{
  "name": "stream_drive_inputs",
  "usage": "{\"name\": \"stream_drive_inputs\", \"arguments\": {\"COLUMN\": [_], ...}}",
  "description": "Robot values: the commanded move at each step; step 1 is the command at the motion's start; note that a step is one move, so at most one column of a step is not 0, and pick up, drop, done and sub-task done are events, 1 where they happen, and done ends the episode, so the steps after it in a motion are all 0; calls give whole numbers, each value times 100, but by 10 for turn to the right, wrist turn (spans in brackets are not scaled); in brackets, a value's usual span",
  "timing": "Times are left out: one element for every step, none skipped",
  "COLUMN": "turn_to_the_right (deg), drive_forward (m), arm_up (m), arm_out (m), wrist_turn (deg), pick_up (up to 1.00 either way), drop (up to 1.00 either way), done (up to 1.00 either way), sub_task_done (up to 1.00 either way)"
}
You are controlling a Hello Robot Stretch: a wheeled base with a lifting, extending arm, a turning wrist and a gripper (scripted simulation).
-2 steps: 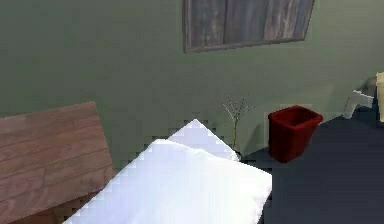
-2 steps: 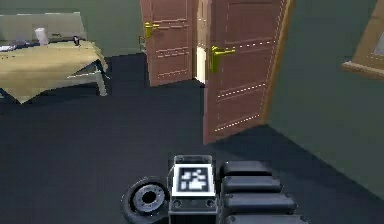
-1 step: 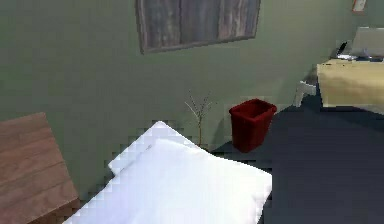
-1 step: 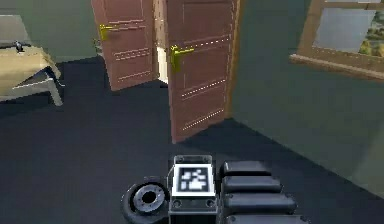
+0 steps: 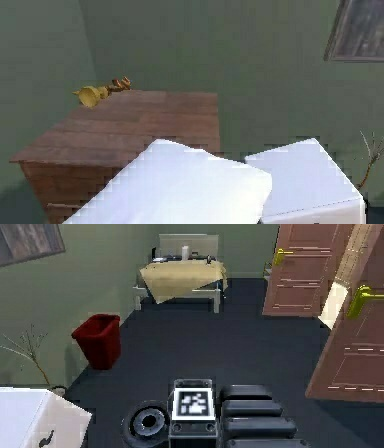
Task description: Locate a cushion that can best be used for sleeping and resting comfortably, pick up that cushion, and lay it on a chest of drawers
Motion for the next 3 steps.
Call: {"name": "stream_drive_inputs", "arguments": {"turn_to_the_right": [-450,450,390], "drive_forward": [0,0,0], "arm_up": [0,0,0], "arm_out": [0,0,0], "wrist_turn": [0,0,0], "pick_up": [0,0,0], "drop": [0,0,0], "done": [0,0,0], "sub_task_done": [0,0,0]}}
